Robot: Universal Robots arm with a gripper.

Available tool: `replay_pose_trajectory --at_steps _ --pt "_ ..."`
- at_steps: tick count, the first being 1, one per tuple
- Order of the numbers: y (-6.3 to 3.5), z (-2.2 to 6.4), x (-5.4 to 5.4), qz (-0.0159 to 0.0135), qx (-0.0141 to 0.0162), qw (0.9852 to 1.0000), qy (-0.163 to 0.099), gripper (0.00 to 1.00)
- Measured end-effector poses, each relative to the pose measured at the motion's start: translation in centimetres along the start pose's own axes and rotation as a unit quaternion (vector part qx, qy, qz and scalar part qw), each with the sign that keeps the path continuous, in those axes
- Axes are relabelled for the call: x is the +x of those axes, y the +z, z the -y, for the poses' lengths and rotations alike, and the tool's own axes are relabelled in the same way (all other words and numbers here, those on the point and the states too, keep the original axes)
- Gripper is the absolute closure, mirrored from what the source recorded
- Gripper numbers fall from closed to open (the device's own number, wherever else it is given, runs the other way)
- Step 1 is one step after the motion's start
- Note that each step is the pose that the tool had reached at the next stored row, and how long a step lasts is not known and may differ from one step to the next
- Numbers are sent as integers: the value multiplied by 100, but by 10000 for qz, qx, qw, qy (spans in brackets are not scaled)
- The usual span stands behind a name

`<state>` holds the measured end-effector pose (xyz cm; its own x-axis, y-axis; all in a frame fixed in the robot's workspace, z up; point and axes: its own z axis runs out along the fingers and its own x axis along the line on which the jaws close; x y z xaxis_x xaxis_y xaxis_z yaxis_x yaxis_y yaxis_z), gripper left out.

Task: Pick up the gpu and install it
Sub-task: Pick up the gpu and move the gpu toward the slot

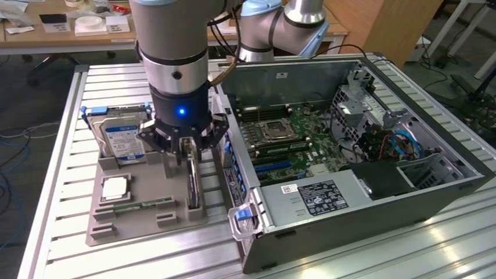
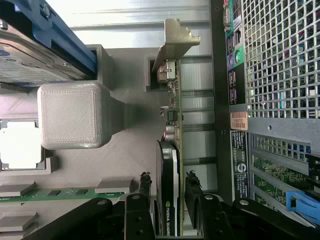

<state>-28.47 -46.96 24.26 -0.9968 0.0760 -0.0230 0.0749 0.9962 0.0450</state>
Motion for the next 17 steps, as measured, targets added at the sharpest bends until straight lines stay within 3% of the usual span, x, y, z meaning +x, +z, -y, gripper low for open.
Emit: replay_pose_trajectory --at_steps 17 --pt "40 0 -15 0 -3 10000 0 58"
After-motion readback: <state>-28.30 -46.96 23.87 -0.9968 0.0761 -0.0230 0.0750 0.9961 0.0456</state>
